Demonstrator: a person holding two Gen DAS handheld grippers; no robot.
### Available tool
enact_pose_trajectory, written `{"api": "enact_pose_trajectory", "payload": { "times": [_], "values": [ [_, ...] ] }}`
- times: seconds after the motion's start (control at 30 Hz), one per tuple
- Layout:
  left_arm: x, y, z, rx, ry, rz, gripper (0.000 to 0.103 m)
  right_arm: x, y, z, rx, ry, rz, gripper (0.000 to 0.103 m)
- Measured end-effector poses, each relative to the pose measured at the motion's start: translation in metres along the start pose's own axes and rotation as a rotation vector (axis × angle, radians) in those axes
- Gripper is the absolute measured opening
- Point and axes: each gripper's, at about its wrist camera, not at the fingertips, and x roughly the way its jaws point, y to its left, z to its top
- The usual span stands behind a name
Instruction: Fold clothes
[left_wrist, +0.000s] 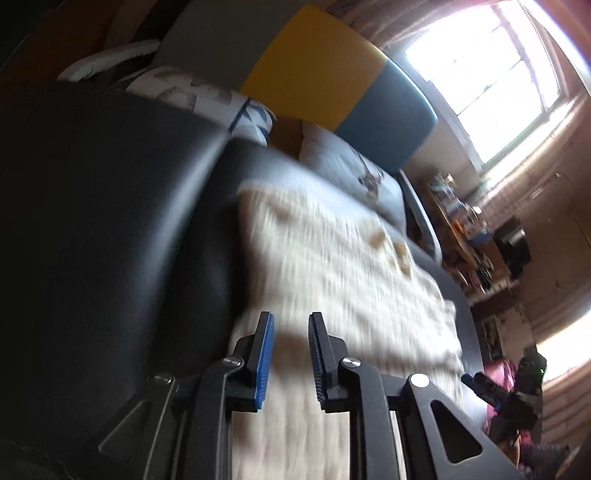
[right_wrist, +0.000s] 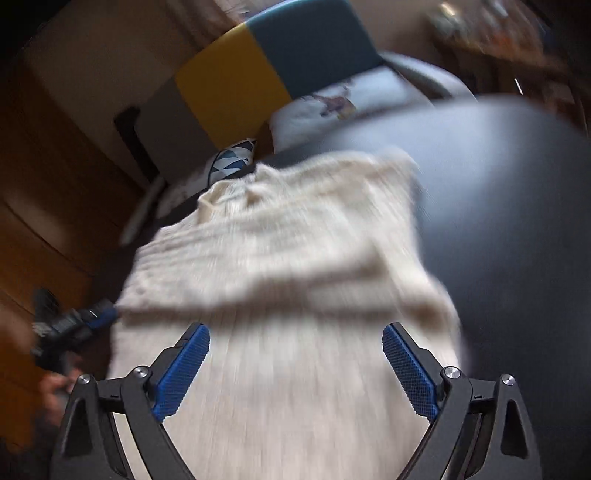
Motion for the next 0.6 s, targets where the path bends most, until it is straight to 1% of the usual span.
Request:
{"api": "enact_pose_trajectory", "payload": {
  "times": [0.13, 0.2, 0.27, 0.33, 0.37, 0.4, 0.47, 0.53, 0.57, 0.6],
  "values": [
    [-0.035, 0.018, -0.051, 0.003, 0.049, -0.054, 0.023, -0.049, -0.043, -0.063, 0.154, 0.039, 0.048, 0.096],
    [-0.049, 0.024, -0.071, 0.004, 0.076, -0.085, 0.024, -0.066, -0.062, -0.091, 0.233, 0.042, 0.092, 0.096],
    [-0.057, 0.029, -0.089, 0.002, 0.102, -0.106, 0.027, -0.080, -0.075, -0.111, 0.293, 0.022, 0.176, 0.096],
    [-0.064, 0.034, -0.107, 0.004, 0.129, -0.116, 0.029, -0.083, -0.082, -0.126, 0.342, 0.027, 0.289, 0.096],
    [-0.066, 0.036, -0.115, 0.003, 0.144, -0.120, 0.030, -0.080, -0.081, -0.131, 0.350, 0.040, 0.336, 0.096],
    [-0.067, 0.038, -0.123, 0.002, 0.158, -0.125, 0.031, -0.076, -0.077, -0.133, 0.344, 0.050, 0.364, 0.097],
    [-0.076, 0.042, -0.137, 0.001, 0.155, -0.149, 0.031, -0.068, -0.067, -0.134, 0.322, 0.069, 0.414, 0.097],
    [-0.082, 0.047, -0.147, -0.020, 0.159, -0.186, 0.035, -0.056, -0.055, -0.134, 0.291, 0.090, 0.447, 0.097],
    [-0.084, 0.050, -0.152, -0.041, 0.164, -0.216, 0.036, -0.051, -0.049, -0.134, 0.272, 0.095, 0.454, 0.099],
    [-0.084, 0.053, -0.156, -0.056, 0.172, -0.244, 0.037, -0.048, -0.043, -0.132, 0.252, 0.094, 0.452, 0.103]
  ]
}}
